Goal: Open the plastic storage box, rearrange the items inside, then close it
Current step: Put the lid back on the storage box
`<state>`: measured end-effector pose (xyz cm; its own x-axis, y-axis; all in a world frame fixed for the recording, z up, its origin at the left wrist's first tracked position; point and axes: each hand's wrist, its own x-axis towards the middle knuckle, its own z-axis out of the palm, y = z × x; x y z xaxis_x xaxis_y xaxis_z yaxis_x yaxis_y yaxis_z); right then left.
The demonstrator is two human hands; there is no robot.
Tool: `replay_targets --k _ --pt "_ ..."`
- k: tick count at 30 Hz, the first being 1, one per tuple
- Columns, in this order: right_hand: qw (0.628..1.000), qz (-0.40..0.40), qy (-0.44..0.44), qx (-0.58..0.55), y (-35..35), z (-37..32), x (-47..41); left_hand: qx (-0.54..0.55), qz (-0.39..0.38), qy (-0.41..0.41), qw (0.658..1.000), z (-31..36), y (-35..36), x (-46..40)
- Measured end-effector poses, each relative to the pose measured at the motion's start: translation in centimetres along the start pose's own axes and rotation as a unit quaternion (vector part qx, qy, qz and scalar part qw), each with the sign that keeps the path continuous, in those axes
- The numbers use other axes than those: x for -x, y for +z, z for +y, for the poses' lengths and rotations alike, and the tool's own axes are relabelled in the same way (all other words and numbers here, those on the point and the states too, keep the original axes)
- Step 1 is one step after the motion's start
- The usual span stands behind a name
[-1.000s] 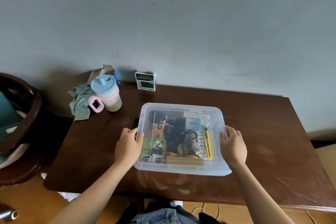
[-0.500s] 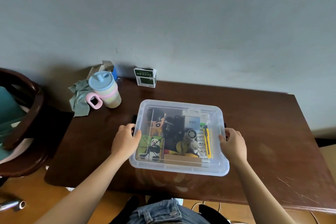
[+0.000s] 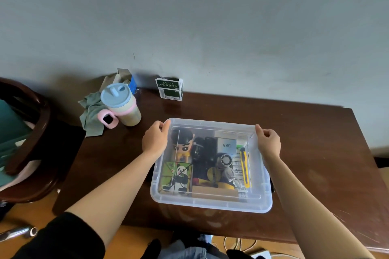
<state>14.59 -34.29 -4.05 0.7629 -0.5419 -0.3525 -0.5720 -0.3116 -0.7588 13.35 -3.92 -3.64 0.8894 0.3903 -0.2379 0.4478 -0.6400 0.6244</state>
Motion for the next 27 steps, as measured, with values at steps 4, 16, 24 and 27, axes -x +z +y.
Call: replay_targets --k 4,16,24,27 --pt "1.000 0.015 0.001 -0.007 0.2 0.2 -0.3 0.019 0.060 0.034 0.997 -0.3 1.0 0.6" --pt "0.997 -0.048 -0.053 0.022 -2.2 4.1 2.8 0.158 -0.072 -0.106 0.979 -3.6 -0.4 3.7" --pt "0.984 -0.160 0.066 -0.053 -5.1 7.1 4.6 0.276 -0.191 -0.183 0.924 -6.2 -2.4 7.0" --pt "0.989 -0.138 0.032 -0.043 -5.5 7.4 5.1 0.257 -0.102 -0.136 0.951 -5.8 -1.9 7.9"
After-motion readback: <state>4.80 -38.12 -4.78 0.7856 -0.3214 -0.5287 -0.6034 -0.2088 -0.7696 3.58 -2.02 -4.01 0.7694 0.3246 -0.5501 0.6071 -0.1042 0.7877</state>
